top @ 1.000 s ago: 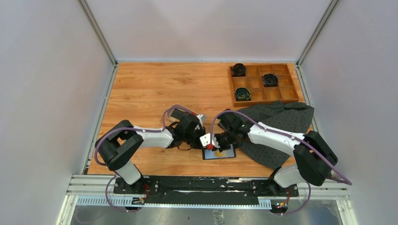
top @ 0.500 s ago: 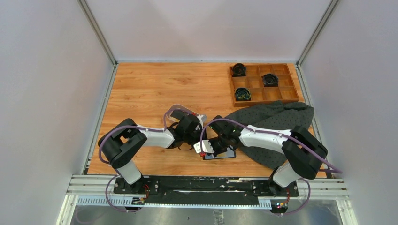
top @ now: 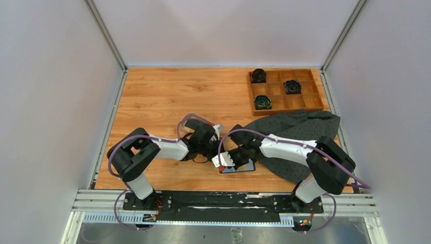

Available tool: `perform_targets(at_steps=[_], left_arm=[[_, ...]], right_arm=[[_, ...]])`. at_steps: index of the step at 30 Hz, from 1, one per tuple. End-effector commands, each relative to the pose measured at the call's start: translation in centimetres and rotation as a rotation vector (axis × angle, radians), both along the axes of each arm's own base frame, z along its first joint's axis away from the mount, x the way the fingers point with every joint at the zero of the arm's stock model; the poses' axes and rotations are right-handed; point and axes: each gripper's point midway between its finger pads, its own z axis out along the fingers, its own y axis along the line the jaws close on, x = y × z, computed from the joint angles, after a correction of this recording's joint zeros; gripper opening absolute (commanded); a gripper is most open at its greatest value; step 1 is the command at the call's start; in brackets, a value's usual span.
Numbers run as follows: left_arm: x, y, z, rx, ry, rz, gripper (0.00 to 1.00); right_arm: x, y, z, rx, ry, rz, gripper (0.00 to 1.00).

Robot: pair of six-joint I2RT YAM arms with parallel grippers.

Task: Put the credit cards into the card holder
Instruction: Insert the credit card into the card holder.

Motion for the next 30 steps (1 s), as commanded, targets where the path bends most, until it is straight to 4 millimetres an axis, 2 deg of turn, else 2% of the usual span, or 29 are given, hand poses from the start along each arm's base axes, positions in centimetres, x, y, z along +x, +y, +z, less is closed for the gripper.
perform_targets(at_steps=[1,14,18,20,23,26,30], left_arm=[[-1.9,2.7,-3.8,0.130,0.084,-0.003,0.04],[-1.9,2.8,-3.9,0.132,0.091,-0.003,0.03],[-1.9,2.7,-3.9,0.129,0.092,-0.004,0.04],[-1.8,2.4,-3.4,0.115,0.087,-0.013,0.06],[-1.3,1.7,-1.7,0.073,0.059,-0.017,0.11],[-0.9,0.9,0.8,0.016,0.014,-0.018,0.18],[-0.9,0.3,4.2,-0.057,-0.054,-0.021,0.22]], right_arm=[[0.0,-3.3,-0.5,-0.117,0.009,-0.024,0.00],[0.5,-5.9,-0.4,-0.172,0.036,-0.062,0.00],[0.4,-5.6,0.5,-0.133,0.050,-0.082,0.00],[-0.4,-4.5,1.9,-0.054,0.106,-0.082,0.03],[-1.4,-3.4,4.5,0.060,0.197,-0.102,0.10],[-1.9,-3.6,6.6,0.151,0.270,-0.121,0.16],[-2.2,-4.4,8.8,0.252,0.303,-0.141,0.28]])
